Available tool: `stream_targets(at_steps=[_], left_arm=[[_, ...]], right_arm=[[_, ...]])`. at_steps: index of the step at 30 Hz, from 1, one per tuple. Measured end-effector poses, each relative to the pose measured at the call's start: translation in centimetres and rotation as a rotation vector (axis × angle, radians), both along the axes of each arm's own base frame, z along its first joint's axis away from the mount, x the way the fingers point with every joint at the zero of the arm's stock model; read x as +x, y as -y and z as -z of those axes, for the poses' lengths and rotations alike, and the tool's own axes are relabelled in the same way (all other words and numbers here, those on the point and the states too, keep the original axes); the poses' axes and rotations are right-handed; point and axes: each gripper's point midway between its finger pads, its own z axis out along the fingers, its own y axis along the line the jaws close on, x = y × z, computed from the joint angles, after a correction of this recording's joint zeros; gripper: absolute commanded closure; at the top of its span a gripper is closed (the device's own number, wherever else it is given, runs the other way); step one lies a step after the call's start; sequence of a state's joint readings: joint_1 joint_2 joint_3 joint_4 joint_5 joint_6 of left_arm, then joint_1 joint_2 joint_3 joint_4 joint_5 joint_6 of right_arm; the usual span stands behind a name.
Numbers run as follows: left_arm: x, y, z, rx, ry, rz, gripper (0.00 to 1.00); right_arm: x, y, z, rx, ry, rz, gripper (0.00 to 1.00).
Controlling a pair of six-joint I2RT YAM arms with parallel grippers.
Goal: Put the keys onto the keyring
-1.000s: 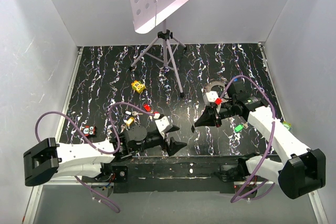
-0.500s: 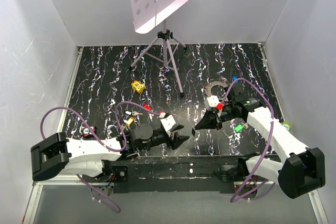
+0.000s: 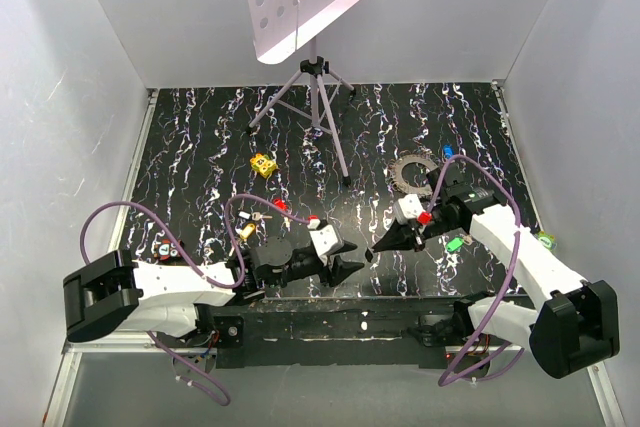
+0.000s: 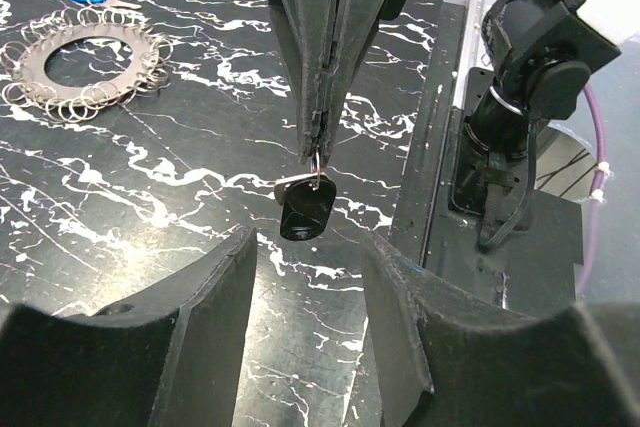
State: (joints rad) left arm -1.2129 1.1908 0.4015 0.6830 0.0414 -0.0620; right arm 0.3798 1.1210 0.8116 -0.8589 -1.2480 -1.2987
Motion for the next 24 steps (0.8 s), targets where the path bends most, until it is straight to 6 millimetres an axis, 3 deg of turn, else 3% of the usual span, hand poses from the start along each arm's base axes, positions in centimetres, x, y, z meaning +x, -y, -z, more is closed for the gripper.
stream_targets(at_steps=[8, 13, 24], left_arm=[[-0.9, 0.1, -0.3, 0.005, 0.032, 0.044, 0.53], [-1.5, 0.2, 0.8, 0.056, 0.053, 0.067, 0.53], [-1.8, 0.5, 1.4, 0.084, 0.062, 0.079, 0.54]], right_arm=[[-1.1, 0.4, 0.8, 0.036, 0.125, -0.071, 0.99], [-1.7, 0.7, 1.3, 0.055, 0.195, -0.111, 0.99], [-1.7, 0.8, 1.5, 0.064, 0.239, -0.123, 0.99]])
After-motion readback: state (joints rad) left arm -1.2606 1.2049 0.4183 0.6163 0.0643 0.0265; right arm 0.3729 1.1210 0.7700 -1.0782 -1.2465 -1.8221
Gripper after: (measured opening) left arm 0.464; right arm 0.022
